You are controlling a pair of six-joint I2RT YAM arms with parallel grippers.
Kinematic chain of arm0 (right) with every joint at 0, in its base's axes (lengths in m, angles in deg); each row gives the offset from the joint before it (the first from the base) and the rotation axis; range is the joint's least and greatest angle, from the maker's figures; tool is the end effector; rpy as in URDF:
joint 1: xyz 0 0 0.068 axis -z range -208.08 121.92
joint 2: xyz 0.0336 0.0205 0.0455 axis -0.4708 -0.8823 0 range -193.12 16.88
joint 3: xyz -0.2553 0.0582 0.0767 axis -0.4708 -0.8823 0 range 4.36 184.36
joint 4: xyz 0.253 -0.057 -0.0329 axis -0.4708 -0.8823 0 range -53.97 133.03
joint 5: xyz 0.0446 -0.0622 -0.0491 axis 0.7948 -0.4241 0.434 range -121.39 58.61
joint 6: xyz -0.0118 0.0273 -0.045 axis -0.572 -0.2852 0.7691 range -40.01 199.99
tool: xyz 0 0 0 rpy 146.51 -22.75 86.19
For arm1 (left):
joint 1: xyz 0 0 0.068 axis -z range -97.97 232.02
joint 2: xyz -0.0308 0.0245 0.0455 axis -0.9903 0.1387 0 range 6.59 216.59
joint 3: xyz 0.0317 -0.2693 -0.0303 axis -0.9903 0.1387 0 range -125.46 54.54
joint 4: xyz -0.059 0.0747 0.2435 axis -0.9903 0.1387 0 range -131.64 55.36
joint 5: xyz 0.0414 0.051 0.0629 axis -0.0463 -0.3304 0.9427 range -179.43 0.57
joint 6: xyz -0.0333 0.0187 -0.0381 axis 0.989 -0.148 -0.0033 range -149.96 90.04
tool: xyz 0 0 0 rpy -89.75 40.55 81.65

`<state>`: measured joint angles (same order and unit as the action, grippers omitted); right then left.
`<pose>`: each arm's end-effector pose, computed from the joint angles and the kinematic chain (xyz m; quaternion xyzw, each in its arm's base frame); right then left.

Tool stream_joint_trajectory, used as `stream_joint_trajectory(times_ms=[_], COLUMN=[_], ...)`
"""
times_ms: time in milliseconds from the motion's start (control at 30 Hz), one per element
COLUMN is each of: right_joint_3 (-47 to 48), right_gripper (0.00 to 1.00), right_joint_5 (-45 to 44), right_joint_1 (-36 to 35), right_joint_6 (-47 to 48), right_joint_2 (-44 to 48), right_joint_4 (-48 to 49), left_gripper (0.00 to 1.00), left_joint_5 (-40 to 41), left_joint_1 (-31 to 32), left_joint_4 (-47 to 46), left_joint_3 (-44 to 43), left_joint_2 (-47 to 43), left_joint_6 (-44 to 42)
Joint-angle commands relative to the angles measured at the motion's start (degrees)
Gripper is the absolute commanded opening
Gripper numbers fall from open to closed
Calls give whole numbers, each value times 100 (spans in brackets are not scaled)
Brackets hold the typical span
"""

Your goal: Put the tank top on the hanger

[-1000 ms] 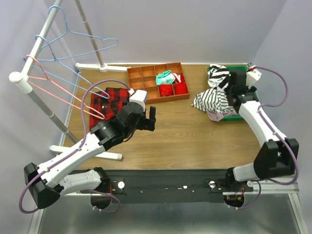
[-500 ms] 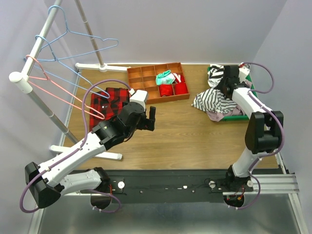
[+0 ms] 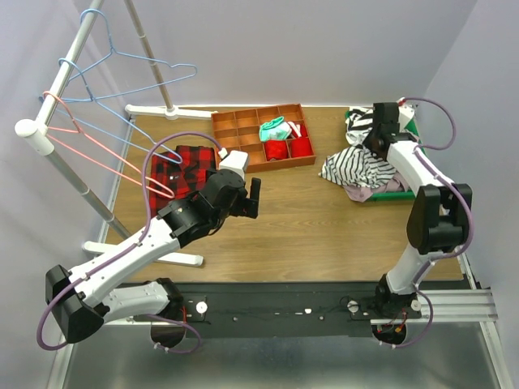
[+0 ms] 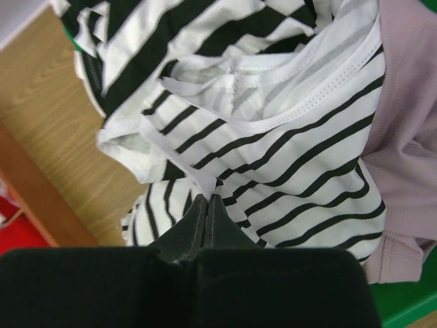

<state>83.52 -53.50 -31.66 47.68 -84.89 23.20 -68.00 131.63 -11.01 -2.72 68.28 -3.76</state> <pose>0.4021 0.0116 0.2609 0.2978 0.8509 -0.0450 0.4305 0.1598 -0.1678 0.3252 0.0928 0.8711 -0.1483 0.4590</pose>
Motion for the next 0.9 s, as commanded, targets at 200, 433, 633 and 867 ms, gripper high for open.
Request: stream_joint_trajectory(times_ms=[200, 433, 633, 867], right_joint_3=[1504, 1972, 2192, 1614], right_gripper=[1, 1, 1, 1], right_joint_5=[1795, 3782, 4187, 4803], right_joint_1=[-12, -529, -1725, -1857], right_joint_6=[182, -46, -91, -389], right_joint_2=[1687, 2258, 2610, 3031], right_joint_4=[-855, -1013, -952, -628], left_gripper=[99, 99, 99, 99], left_joint_5=[238, 318, 441, 757], left_joint_1=[-30, -39, -74, -144], left_joint_4=[118, 101, 118, 206], left_joint_3=[-339, -550, -655, -761], left_joint_2=[-271, -403, -474, -649], left_joint_6=[166, 290, 351, 474])
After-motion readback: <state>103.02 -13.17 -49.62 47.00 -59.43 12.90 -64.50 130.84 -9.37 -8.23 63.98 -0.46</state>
